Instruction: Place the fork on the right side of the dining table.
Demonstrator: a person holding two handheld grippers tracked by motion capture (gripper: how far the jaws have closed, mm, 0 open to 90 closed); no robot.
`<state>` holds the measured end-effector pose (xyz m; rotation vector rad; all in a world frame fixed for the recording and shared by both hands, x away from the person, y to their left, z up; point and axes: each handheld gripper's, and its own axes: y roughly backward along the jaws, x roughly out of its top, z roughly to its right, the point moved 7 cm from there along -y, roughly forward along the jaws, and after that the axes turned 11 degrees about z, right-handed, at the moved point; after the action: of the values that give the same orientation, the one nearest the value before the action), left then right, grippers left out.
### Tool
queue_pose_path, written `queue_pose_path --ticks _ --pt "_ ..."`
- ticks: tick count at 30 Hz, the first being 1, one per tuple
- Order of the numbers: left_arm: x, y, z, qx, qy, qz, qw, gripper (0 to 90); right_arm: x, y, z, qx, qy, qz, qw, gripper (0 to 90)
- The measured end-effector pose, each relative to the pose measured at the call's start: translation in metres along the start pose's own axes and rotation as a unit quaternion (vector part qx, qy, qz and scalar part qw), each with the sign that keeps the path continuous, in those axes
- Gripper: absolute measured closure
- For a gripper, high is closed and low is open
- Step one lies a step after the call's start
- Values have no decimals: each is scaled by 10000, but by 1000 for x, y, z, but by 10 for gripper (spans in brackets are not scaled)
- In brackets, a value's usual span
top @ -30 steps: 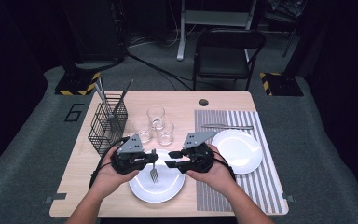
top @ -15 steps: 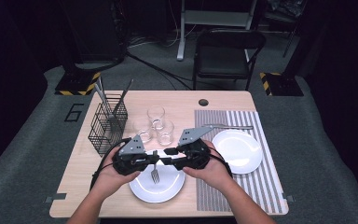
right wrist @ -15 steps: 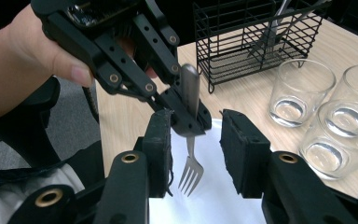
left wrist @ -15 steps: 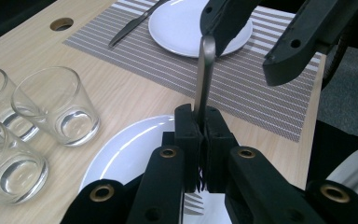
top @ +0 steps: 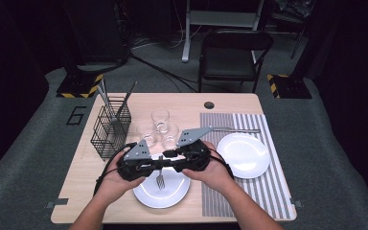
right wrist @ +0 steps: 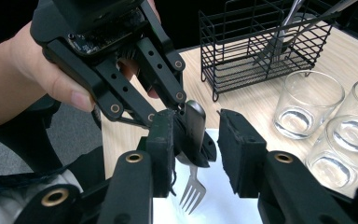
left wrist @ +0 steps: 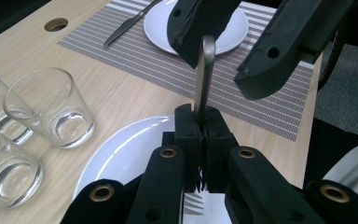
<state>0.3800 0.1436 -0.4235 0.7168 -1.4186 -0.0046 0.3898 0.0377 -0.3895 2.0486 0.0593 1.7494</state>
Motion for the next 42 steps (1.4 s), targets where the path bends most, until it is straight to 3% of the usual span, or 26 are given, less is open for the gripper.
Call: queue_pose_path --ticks 19,25,32,42 --pt "0 -1 1 -39 -56 -6 10000 869 5 -10 -2 47 37 -46 10000 800" --pt "0 -1 0 -6 -43 35 10000 869 6 -11 -1 90 61 -118 9999 806" --pt "1 2 -1 -13 -20 95 10000 862 10 -11 -2 23 294 -211 9993 832" --pt "2 3 -4 70 -42 176 9998 824 13 -11 -3 -80 367 -199 9991 874"
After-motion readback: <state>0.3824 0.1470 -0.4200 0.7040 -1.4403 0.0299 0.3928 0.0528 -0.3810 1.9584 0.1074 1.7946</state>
